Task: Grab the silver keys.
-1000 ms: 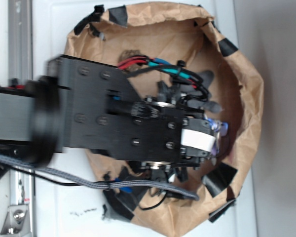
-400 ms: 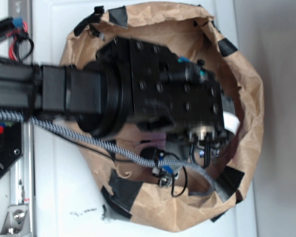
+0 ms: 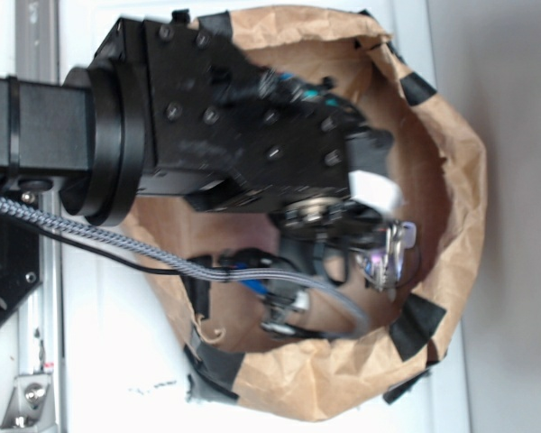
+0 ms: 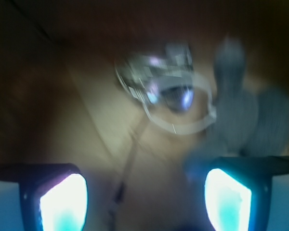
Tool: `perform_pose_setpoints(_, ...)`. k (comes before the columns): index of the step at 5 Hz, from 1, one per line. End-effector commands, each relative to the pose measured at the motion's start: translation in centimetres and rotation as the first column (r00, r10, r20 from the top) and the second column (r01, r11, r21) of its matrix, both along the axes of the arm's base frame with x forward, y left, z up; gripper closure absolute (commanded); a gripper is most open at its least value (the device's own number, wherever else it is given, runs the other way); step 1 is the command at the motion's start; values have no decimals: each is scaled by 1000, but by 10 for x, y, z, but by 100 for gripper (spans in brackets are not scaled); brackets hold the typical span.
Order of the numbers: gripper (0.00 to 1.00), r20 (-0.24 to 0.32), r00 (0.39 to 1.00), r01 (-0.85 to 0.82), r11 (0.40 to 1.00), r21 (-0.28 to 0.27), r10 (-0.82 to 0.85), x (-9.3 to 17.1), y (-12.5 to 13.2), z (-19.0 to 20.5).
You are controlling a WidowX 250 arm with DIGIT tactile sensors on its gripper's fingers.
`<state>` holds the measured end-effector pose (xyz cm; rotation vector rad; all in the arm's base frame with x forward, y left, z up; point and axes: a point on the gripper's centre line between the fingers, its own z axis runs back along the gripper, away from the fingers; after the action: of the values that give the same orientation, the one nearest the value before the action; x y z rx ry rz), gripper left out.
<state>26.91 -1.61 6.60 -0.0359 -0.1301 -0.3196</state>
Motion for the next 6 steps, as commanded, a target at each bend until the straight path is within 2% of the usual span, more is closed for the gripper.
perform_pose_setpoints(1, 0, 124, 974, 171, 976, 133, -188, -4, -37, -21)
perform_pose_setpoints(2, 0, 142, 971, 178, 978, 109, -193, 12, -53, -20)
perform_pose_setpoints(3, 0, 193, 963, 181, 982, 54, -188, 34, -63, -10)
perform_pose_setpoints(4, 0, 223, 956, 187, 981, 44, -192, 47, -68, -9)
perform_pose_setpoints(5, 0, 225, 957, 180, 983, 31, -182, 51, -68, -8)
perform_pose_setpoints(6, 0, 219, 959, 172, 984, 50, -179, 54, -65, -12)
